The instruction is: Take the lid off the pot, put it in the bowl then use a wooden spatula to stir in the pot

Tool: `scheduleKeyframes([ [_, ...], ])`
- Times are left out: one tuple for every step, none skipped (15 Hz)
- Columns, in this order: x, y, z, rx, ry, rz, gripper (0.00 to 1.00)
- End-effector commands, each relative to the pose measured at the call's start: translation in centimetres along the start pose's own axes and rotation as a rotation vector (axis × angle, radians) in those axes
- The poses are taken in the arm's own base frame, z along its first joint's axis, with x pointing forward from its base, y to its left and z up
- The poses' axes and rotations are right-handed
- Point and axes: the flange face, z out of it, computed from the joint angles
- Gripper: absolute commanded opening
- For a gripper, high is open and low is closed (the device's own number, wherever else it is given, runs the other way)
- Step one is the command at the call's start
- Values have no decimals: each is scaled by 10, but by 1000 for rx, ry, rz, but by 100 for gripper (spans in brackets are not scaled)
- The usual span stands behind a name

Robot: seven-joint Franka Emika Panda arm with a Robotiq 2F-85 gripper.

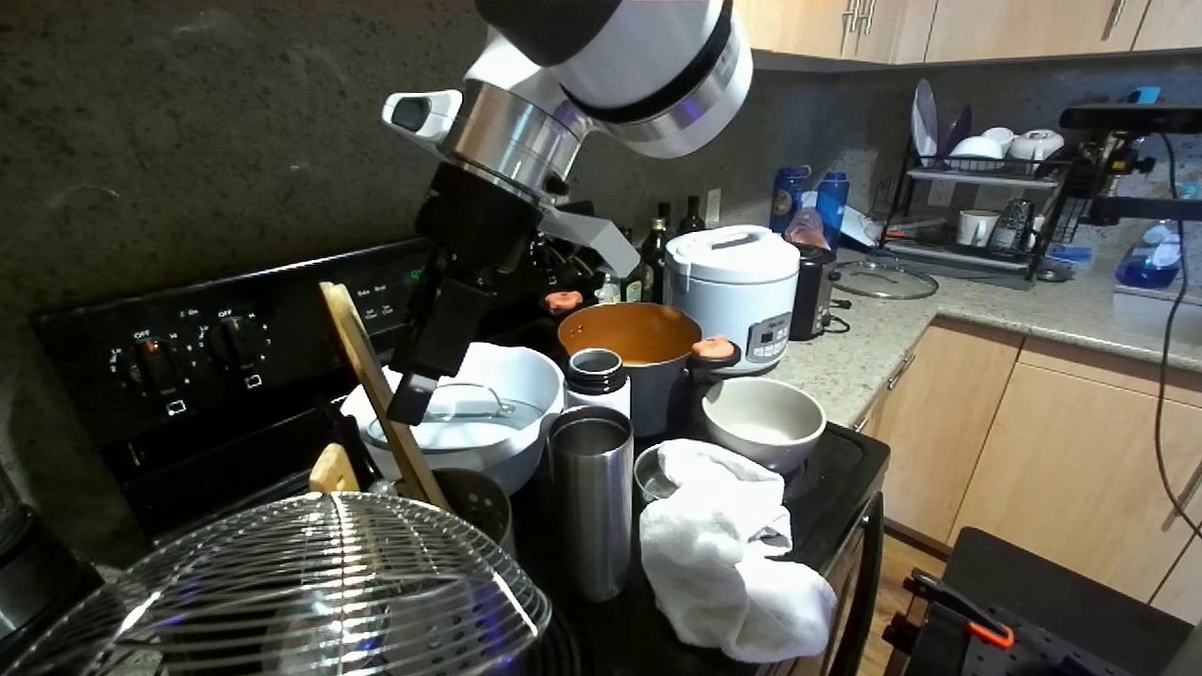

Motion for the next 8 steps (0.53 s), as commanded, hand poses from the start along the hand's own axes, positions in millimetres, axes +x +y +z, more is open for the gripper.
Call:
scheduleKeyframes([
  [12, 5, 1, -17, 21, -7, 79],
  [13, 6, 3, -15, 25, -7, 74],
  [13, 7, 4, -16, 26, -5, 66],
  [13, 8, 4, -18, 28, -2, 59],
  [13, 9, 3, -19, 30, 0, 50],
  [13, 11, 3, -23, 32, 3, 43],
  [12, 13, 1, -24, 33, 5, 36],
  [11, 14, 0, -27, 35, 8, 27],
])
